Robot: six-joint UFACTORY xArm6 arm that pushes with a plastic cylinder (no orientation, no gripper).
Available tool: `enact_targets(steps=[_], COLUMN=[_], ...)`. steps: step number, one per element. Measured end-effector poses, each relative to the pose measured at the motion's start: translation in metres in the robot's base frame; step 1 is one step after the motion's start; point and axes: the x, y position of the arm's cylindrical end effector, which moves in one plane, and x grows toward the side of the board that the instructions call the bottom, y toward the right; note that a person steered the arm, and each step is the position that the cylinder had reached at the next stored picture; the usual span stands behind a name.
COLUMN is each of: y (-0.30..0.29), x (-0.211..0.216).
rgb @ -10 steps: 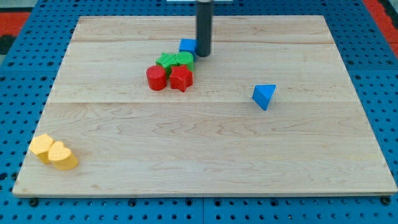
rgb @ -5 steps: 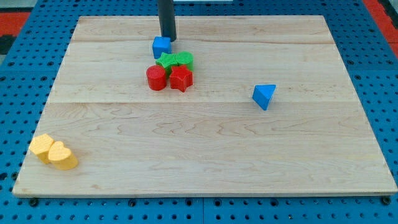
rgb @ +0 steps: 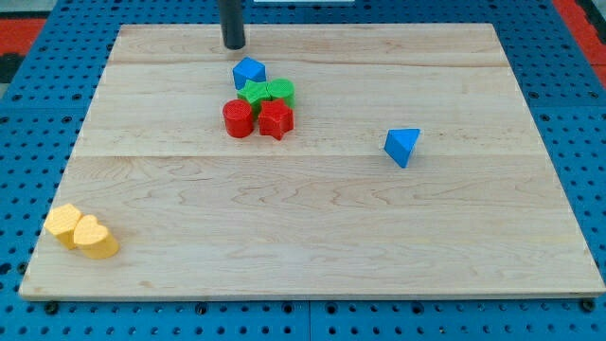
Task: Push the blue cube into the green star
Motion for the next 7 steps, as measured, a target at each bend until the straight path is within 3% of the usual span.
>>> enact_targets(steps=[1, 2, 4, 6, 7], y=[-0.002, -0.001, 0.016, 0.034, 0.033], x=[0.039, 0.051, 0.014, 0.079, 0.065])
